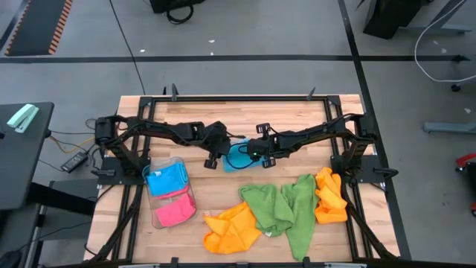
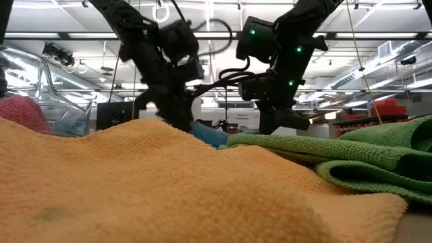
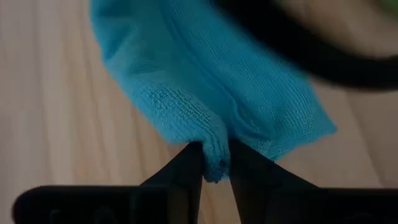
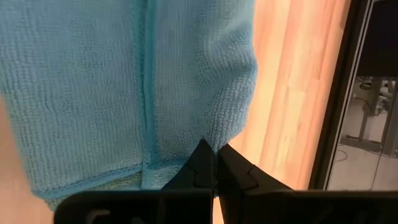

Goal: Fold microfiber towels
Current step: Fold the blue microfiber cloth

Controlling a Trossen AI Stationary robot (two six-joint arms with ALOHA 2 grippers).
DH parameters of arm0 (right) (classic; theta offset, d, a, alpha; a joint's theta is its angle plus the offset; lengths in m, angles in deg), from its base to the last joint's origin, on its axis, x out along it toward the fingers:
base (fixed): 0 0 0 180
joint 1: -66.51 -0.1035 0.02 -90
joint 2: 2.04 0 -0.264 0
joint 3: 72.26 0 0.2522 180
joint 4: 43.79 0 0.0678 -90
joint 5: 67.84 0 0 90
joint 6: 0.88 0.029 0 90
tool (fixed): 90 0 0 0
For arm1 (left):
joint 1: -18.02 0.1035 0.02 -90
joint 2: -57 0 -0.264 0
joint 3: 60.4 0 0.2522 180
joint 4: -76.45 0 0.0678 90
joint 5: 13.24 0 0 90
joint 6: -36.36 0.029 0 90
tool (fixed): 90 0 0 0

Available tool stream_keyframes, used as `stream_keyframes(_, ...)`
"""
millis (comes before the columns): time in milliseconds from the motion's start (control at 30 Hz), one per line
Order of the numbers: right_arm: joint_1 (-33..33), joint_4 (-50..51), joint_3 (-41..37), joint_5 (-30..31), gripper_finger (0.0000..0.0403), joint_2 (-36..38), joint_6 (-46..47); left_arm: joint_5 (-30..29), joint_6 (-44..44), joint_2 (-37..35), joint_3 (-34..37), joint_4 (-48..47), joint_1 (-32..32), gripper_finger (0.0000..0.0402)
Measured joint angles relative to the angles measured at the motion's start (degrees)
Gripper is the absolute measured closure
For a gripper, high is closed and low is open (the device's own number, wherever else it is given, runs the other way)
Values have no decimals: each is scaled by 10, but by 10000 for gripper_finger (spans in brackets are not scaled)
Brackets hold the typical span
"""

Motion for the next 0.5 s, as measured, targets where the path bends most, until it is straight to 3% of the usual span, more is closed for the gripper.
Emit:
stream_keyframes(267,3,10,0,0,396,0,27,-2,-23,-66,-1,-25,-5,276)
stream_keyframes(500,3,12,0,0,396,0,49,19,-93,-61,0,-44,-15,283)
